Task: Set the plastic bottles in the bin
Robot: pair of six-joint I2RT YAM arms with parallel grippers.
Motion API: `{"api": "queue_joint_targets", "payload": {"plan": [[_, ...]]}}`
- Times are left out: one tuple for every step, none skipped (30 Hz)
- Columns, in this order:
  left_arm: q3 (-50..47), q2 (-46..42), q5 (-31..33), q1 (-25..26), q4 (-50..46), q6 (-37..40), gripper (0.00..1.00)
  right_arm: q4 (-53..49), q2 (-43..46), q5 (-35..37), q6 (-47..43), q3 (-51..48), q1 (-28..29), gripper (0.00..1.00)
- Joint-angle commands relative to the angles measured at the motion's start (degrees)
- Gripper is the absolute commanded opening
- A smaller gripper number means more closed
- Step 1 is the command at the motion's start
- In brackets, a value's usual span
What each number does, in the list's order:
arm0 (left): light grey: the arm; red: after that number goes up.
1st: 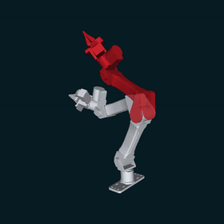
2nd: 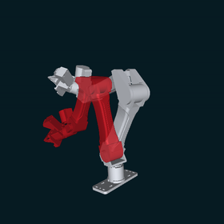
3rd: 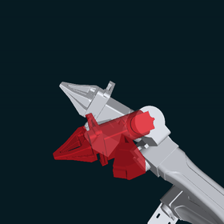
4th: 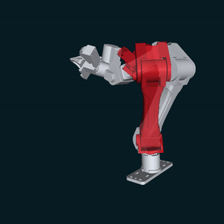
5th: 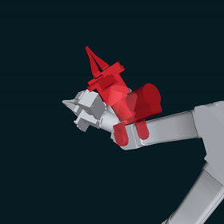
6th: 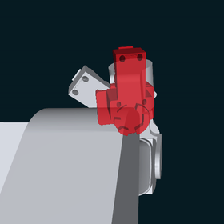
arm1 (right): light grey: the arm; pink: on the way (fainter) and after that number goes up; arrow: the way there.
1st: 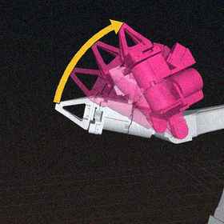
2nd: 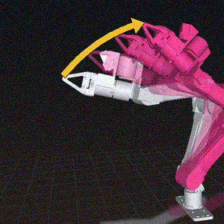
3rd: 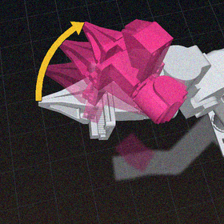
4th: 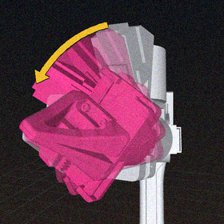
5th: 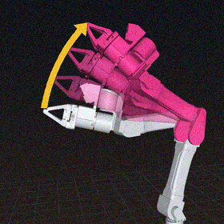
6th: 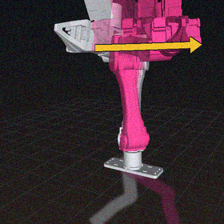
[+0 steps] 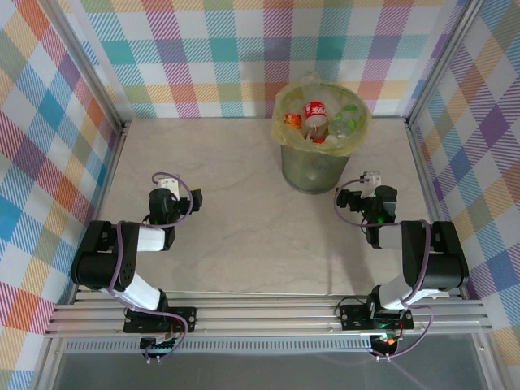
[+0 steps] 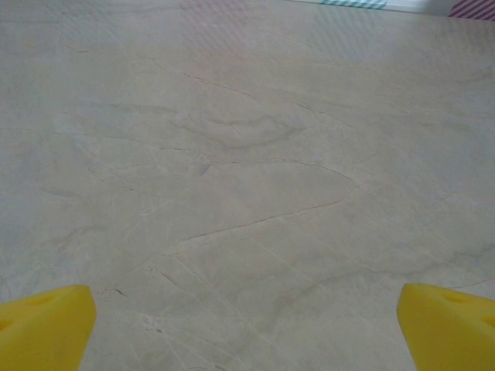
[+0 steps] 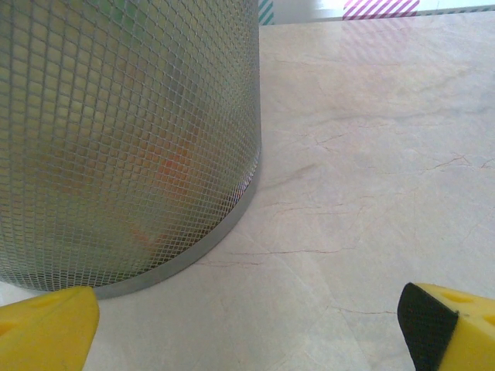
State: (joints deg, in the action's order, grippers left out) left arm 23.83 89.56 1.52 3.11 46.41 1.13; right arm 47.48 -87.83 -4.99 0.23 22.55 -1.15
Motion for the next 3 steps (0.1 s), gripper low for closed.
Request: {"api": "queue_joint_targets", "payload": {"plan": [[0.51, 0.31, 0.15, -0.3, -0.51, 0.54, 1.0, 0.39, -0.23, -0.19, 0.68, 0.91, 0.0, 1.0], [0.51, 0.27, 0.16, -0.29, -0.42, 0.56, 1.0, 0.41, -0.23, -0.19, 0.69, 0.88, -0.04, 1.0], [0.51, 0.29, 0.16, -0.27, -0.41, 0.56, 1.0, 0.42, -0.23, -0.19, 0.7, 0.9, -0.04, 1.0]]}}
